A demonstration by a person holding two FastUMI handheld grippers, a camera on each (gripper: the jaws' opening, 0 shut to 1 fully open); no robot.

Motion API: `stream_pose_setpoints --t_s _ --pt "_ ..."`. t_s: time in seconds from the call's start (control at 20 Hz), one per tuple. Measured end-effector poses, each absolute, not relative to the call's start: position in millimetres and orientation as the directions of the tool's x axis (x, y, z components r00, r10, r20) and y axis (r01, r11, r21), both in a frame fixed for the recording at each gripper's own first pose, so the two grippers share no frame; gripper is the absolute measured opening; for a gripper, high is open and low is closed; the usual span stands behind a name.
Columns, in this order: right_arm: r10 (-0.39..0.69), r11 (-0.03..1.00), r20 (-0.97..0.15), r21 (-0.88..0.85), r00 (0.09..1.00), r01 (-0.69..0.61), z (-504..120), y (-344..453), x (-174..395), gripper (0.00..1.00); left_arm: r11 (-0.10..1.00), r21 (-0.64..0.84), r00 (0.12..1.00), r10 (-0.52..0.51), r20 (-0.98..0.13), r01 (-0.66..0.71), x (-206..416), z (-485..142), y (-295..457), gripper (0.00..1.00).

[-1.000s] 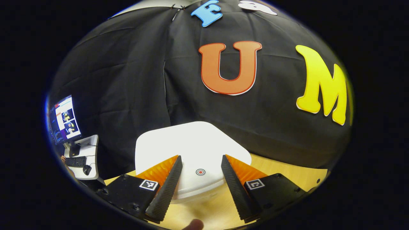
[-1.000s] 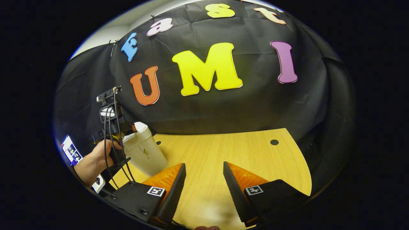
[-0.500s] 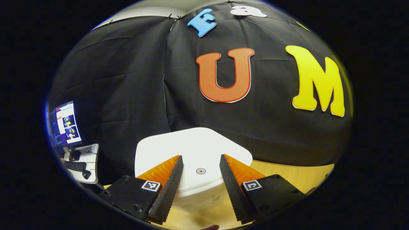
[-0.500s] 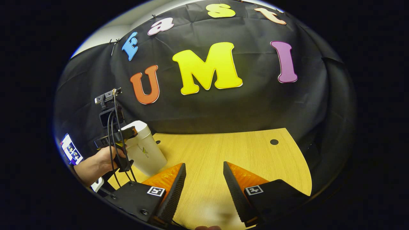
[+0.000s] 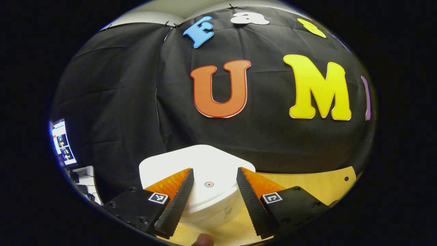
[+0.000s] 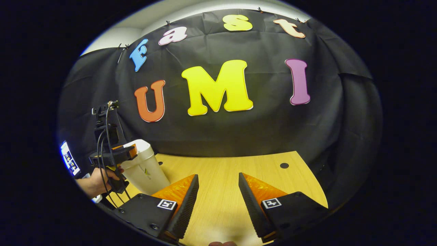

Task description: Press the lid of the desktop garbage bin to open it, pick up the crumpled paper on the desktop and throw it into the bin, then pick up the pop can on the desktop and drop it into the bin, and finally close the garbage bin lid.

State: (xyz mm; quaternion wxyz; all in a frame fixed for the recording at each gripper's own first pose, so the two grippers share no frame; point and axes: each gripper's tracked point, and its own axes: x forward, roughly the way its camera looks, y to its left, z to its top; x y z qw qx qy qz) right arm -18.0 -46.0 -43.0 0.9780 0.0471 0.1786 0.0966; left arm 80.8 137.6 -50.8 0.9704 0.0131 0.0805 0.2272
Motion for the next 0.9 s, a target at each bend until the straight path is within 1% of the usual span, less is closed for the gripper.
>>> stream_pose_setpoints --t_s 0.1,0.2,0.3,0.35,0.4,0.5,0.6,0.7,0.8,0.9 --pt "0.187 0.98 -0.293 0.118 0.938 -0.158 -27 -44 -16 0.75 0.925 0.095 0.924 0.375 -0.068 -0.368 77 -22 120 0.85" --pt "0.163 0.984 -0.243 0.108 0.956 -0.14 -12 -43 -13 0.76 0.953 0.113 0.959 0.284 0.0 -0.282 70 6 99 0.86" --pt "0.145 0.987 -0.189 0.099 0.971 -0.128 6 -42 -11 0.74 0.976 0.113 0.983 0.181 0.039 -0.184 58 31 64 0.87" --pt "0.129 0.99 -0.162 0.085 0.978 -0.116 15 -43 -9 0.76 0.983 0.111 0.989 0.141 0.049 -0.146 50 37 50 0.87" --pt "0.116 0.992 -0.134 0.073 0.984 -0.107 24 -44 -9 0.76 0.988 0.106 0.993 0.108 0.052 -0.113 39 40 36 0.9" --pt "0.101 0.993 -0.08 0.067 0.992 -0.095 41 -41 -11 0.76 0.994 0.089 0.997 0.058 0.049 -0.062 26 46 15 0.93" --pt "0.092 0.995 -0.036 0.052 0.995 -0.09 53 -36 -14 0.77 0.996 0.082 0.998 0.015 0.056 -0.019 11 50 -3 0.94" --pt "0.068 0.997 -0.004 0.02 0.998 -0.068 58 -36 -17 0.76 0.997 0.076 0.999 -0.01 0.047 0.007 1 45 -15 0.94" --pt "0.039 0.999 0.032 0.014 0.999 -0.039 64 -35 -24 0.78 0.998 0.05 0.999 -0.037 0.038 0.035 -11 42 -27 0.94" --pt "0.017 1.0 0.068 -0.013 0.998 -0.017 68 -35 -30 0.79 0.999 0.036 0.998 -0.039 0.044 0.038 -20 43 -32 0.94"
